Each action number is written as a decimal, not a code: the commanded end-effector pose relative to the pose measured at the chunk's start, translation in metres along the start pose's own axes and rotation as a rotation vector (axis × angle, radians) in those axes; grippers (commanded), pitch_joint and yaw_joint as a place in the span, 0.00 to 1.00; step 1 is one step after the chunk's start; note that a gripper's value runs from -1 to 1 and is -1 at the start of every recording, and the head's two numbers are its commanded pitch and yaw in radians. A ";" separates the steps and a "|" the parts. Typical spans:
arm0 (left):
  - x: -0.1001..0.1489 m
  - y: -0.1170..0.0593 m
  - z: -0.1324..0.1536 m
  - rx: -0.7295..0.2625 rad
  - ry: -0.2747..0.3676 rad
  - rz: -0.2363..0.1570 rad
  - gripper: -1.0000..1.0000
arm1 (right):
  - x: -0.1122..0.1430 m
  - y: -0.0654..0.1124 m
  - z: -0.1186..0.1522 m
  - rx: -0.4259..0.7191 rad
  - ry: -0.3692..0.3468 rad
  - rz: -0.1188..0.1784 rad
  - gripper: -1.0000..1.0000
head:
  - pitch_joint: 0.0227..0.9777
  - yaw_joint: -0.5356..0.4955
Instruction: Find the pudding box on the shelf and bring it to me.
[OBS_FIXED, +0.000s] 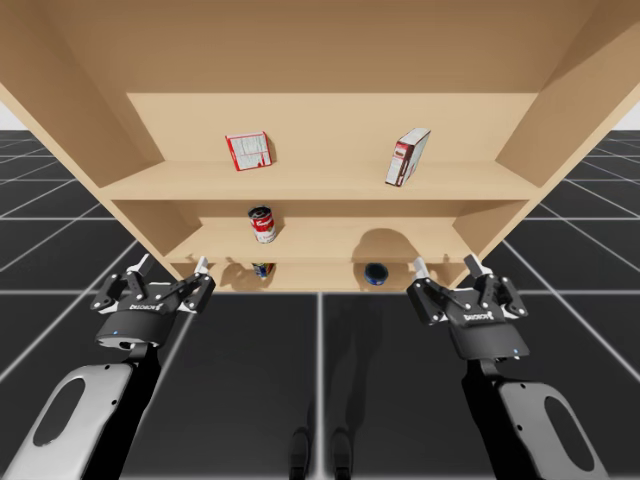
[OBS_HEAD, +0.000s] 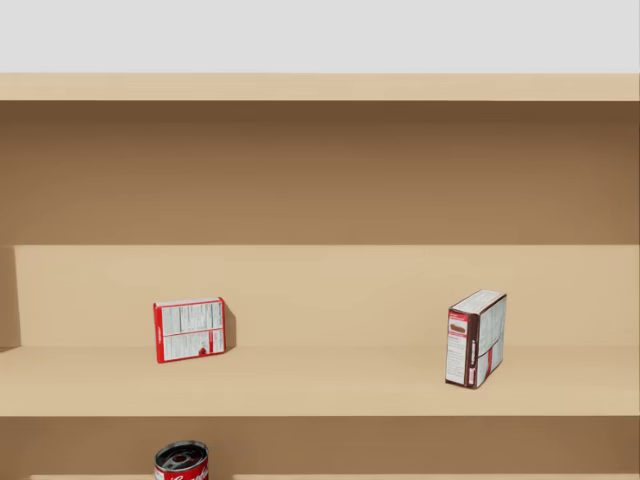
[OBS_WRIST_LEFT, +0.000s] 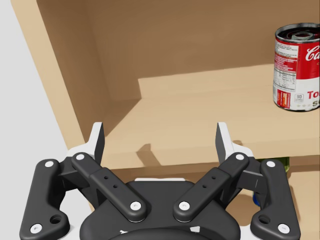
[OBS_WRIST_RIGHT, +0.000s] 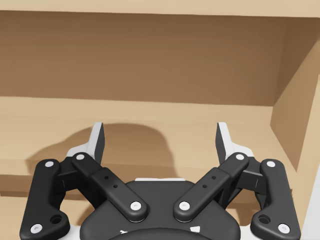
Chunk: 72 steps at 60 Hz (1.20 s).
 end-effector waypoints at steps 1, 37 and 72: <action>0.000 0.000 0.000 -0.002 0.001 0.001 0.00 | -0.001 -0.001 0.001 -0.028 0.005 0.025 0.00 | 0.09 0.52; -0.001 -0.003 0.001 -0.018 0.003 -0.005 0.00 | -0.001 0.000 -0.001 0.004 0.017 0.020 0.00 | 0.23 0.30; -0.001 -0.004 0.001 -0.031 0.010 -0.001 0.00 | 0.077 0.023 0.015 0.013 -0.104 0.028 0.00 | 0.27 0.23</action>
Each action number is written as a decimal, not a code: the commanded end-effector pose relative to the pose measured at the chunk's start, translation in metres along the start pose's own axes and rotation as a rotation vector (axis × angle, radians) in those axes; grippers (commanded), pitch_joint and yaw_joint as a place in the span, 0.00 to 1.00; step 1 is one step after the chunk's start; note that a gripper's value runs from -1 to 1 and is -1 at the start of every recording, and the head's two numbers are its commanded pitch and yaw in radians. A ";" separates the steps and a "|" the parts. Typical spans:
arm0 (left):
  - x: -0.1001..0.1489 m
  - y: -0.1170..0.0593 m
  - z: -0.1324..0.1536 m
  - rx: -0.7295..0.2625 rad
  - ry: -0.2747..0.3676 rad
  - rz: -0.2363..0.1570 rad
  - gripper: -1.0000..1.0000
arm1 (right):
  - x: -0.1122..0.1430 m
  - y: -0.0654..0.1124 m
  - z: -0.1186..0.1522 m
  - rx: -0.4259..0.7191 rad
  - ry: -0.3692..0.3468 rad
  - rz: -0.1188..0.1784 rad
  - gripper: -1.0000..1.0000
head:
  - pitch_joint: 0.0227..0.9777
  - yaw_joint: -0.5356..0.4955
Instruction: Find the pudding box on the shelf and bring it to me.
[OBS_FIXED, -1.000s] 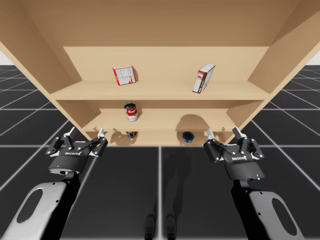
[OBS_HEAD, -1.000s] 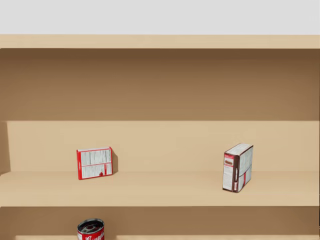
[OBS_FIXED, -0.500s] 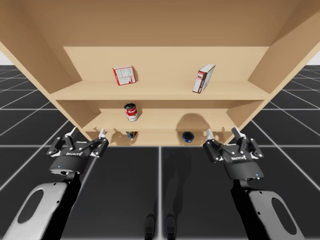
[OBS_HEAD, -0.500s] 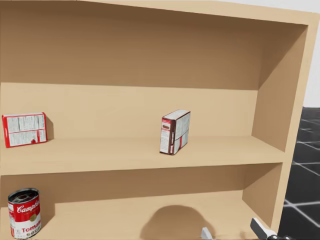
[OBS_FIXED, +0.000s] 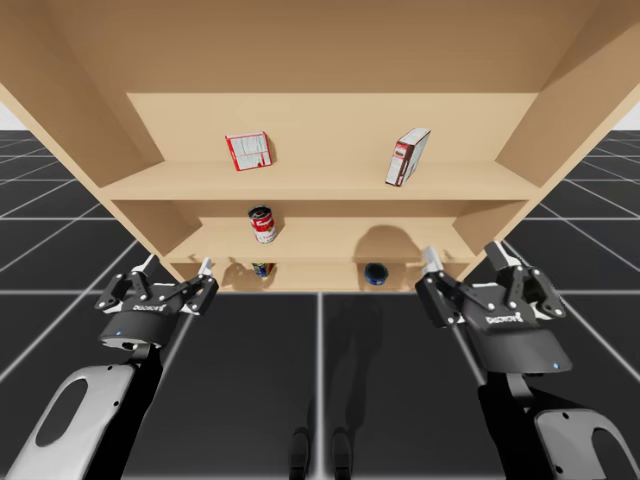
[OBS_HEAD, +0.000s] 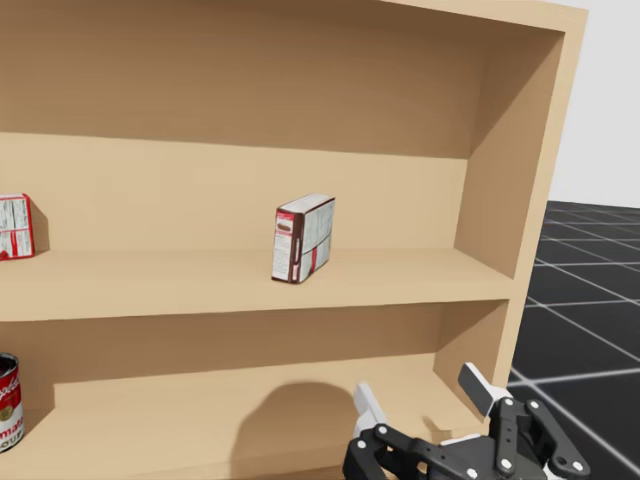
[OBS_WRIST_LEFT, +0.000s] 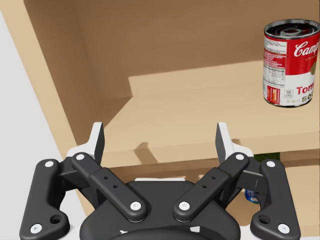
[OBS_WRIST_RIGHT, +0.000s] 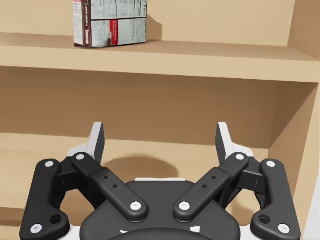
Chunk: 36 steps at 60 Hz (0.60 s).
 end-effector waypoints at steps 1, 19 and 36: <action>0.000 0.000 0.000 -0.005 0.004 0.000 0.00 | 0.037 0.012 0.002 0.013 -0.032 0.008 0.00 | 0.27 0.23; 0.000 -0.001 0.000 -0.010 0.010 -0.001 0.00 | 0.085 0.027 -0.009 0.042 -0.056 0.008 0.00 | 0.26 0.24; 0.000 0.000 0.000 -0.009 0.012 0.001 0.00 | 0.104 0.048 -0.033 0.067 -0.029 -0.013 0.00 | 0.26 0.24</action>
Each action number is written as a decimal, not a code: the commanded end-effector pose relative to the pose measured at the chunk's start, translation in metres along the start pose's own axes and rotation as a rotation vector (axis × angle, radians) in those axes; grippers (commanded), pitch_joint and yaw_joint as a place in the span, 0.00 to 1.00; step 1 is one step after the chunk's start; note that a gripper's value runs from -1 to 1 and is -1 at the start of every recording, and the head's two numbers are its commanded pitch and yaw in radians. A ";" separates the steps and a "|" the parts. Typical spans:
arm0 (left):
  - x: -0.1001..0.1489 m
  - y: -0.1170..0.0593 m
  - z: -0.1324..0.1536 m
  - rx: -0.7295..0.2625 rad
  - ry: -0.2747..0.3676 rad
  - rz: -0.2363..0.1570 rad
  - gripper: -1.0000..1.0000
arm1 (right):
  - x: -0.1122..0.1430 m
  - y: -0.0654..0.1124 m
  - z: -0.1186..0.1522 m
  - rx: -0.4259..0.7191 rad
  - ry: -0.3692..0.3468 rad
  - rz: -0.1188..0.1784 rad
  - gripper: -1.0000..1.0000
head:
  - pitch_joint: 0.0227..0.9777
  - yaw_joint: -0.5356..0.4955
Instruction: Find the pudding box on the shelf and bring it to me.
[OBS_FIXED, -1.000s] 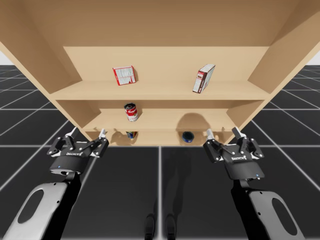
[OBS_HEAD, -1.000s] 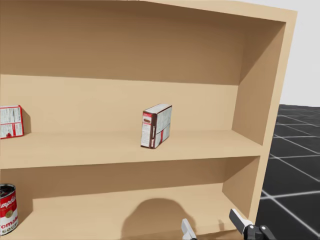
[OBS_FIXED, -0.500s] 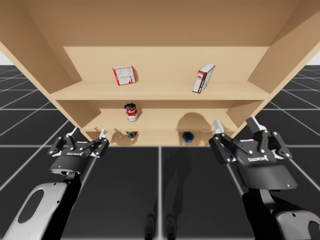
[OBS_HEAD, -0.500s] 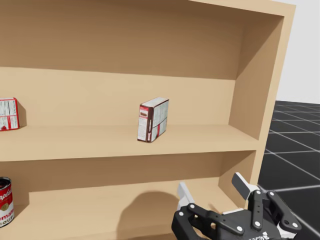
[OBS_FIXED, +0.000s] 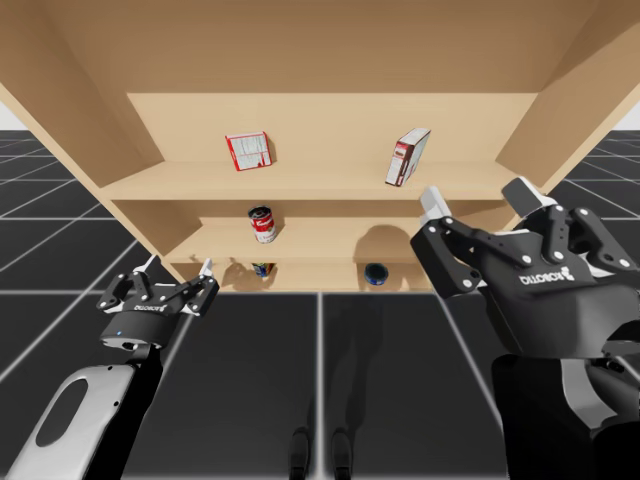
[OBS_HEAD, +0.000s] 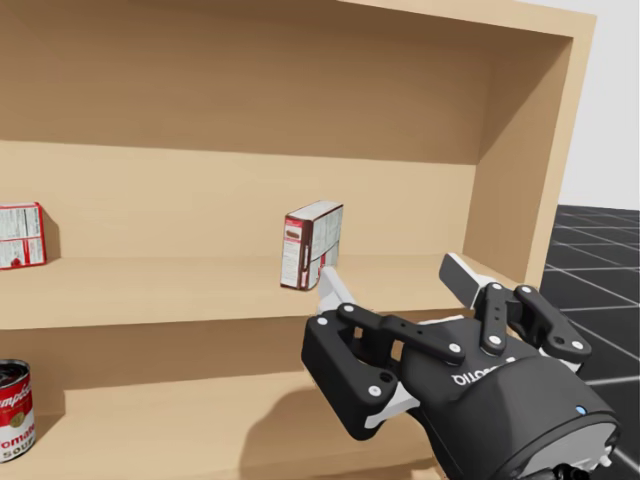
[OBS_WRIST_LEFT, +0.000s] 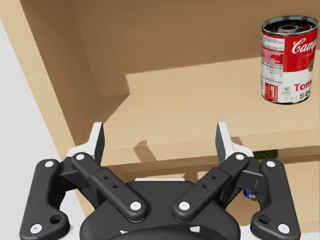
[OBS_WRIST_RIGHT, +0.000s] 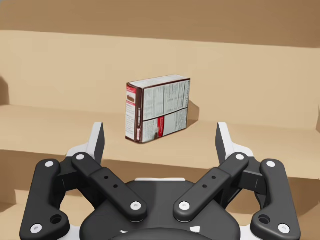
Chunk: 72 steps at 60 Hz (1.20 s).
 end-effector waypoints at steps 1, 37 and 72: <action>0.000 0.000 0.000 0.000 0.001 0.001 0.00 | 0.011 0.013 -0.015 0.016 0.017 -0.011 0.00 | 0.26 0.24; 0.002 0.002 0.001 0.000 0.000 0.008 0.00 | -0.008 0.045 -0.087 -0.053 0.185 0.005 0.00 | 0.26 0.26; 0.004 0.004 0.003 -0.026 0.004 0.037 0.00 | -0.034 0.030 -0.137 -0.194 0.332 0.059 0.00 | 0.26 0.27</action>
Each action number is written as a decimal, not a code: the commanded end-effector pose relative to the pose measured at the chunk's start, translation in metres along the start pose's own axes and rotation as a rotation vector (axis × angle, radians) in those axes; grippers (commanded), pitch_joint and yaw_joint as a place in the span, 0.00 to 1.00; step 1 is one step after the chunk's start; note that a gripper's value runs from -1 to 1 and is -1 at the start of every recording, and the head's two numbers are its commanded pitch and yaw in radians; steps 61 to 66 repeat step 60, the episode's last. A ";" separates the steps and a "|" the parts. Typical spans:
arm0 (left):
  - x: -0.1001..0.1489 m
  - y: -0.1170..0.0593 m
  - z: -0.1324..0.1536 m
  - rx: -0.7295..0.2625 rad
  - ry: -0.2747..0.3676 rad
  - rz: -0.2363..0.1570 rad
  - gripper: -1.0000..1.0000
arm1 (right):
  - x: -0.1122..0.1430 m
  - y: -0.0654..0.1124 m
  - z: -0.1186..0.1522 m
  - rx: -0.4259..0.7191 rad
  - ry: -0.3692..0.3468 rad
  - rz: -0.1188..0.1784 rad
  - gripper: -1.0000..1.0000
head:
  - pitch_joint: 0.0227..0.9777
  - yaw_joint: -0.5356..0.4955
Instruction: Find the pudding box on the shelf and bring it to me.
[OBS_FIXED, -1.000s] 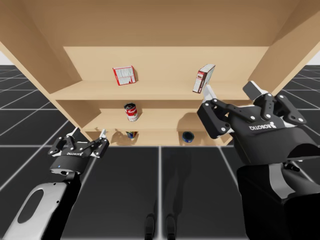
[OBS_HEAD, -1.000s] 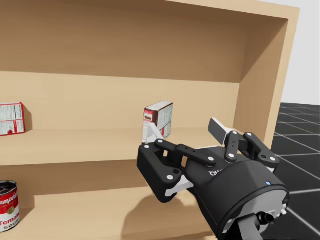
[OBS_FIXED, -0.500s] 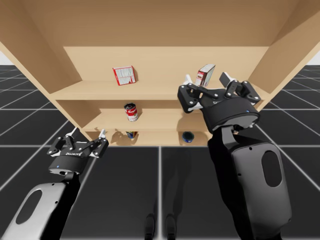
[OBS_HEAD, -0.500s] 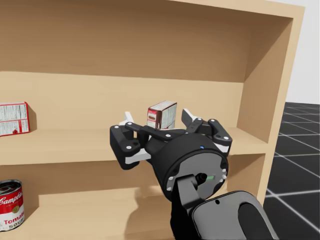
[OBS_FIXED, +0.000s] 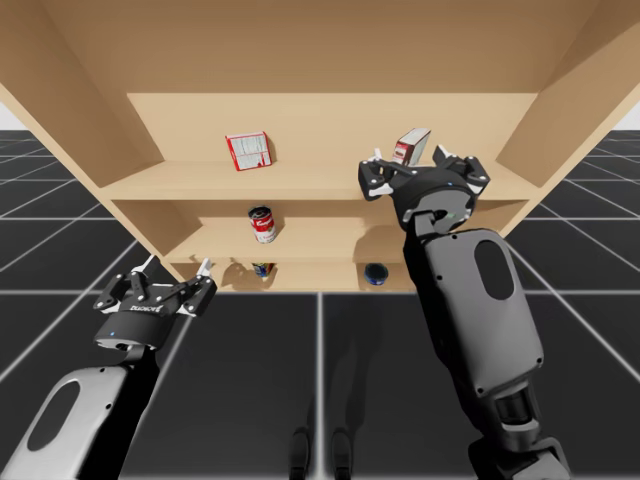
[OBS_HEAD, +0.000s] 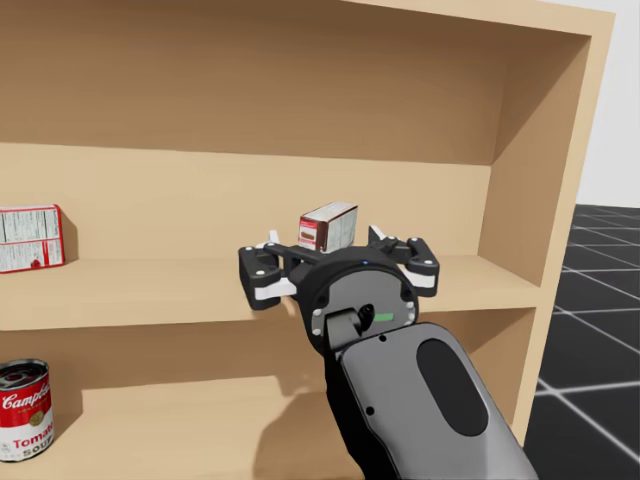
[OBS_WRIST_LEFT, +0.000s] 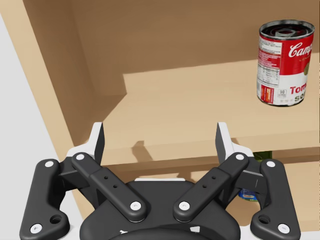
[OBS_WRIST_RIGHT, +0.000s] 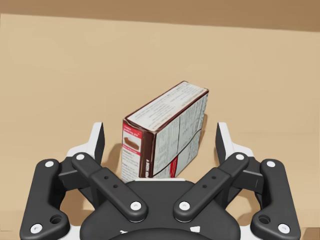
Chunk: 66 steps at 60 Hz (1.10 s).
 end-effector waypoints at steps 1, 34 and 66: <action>0.001 0.000 0.001 -0.005 0.000 0.007 0.00 | -0.013 -0.002 -0.012 -0.009 0.117 0.009 0.00 | 0.26 0.27; 0.001 -0.001 0.001 -0.007 0.000 0.010 0.00 | -0.011 -0.035 0.018 -0.019 0.031 0.083 1.00 | 0.25 0.27; 0.002 0.001 0.000 0.001 0.001 0.009 0.00 | 0.001 -0.084 0.101 -0.014 -0.122 0.219 1.00 | 0.26 0.28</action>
